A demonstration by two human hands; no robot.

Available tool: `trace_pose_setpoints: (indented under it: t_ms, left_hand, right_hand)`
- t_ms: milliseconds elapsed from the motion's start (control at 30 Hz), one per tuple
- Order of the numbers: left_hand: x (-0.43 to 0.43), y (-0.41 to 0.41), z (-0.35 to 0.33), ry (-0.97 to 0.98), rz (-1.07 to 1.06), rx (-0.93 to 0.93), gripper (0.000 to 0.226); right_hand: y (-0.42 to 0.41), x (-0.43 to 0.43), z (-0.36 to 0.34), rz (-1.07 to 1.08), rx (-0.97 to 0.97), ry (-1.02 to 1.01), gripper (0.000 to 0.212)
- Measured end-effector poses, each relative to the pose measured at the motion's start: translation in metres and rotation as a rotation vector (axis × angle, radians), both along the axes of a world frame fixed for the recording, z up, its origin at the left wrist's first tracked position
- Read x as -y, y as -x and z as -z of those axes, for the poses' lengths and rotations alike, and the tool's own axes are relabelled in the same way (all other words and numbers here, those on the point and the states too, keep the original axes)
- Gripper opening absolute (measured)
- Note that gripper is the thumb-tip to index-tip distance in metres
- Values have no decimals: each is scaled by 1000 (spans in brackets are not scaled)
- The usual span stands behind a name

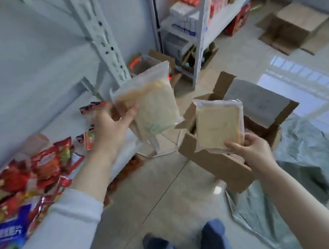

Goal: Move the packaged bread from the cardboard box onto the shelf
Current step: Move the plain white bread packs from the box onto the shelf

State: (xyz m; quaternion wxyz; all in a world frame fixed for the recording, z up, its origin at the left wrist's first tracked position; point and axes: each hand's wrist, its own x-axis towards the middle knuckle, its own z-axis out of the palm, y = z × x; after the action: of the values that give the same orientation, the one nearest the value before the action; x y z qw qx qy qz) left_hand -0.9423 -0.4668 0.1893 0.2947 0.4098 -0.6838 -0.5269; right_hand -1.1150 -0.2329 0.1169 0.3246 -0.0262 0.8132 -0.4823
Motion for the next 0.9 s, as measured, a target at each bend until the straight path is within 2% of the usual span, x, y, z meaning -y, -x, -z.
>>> trace_pose_setpoints:
  t_ms: [167, 333, 433, 533, 733, 800, 900]
  left_hand:
    - [76, -138, -100, 128, -153, -129, 9]
    - [155, -252, -142, 204, -342, -132, 9]
    - [204, -300, -153, 228, -461, -152, 9]
    - [258, -332, -153, 229, -576, -148, 7]
    - [371, -348, -139, 161, -711, -165, 16]
    - [403, -351, -130, 145, -733, -134, 14]
    - [437, -354, -118, 166, -752, -116, 12]
  right_hand:
    - [-84, 106, -94, -215, -64, 189, 26]
    - [-159, 225, -145, -442, -94, 359, 27]
    - [-197, 300, -165, -575, -143, 362, 26]
    - [-231, 381, -177, -660, -155, 426, 32]
    - [-261, 534, -169, -774, -61, 458, 29]
    - [-265, 577, -163, -796, -84, 429, 20]
    - [-269, 619, -154, -797, -177, 417, 25]
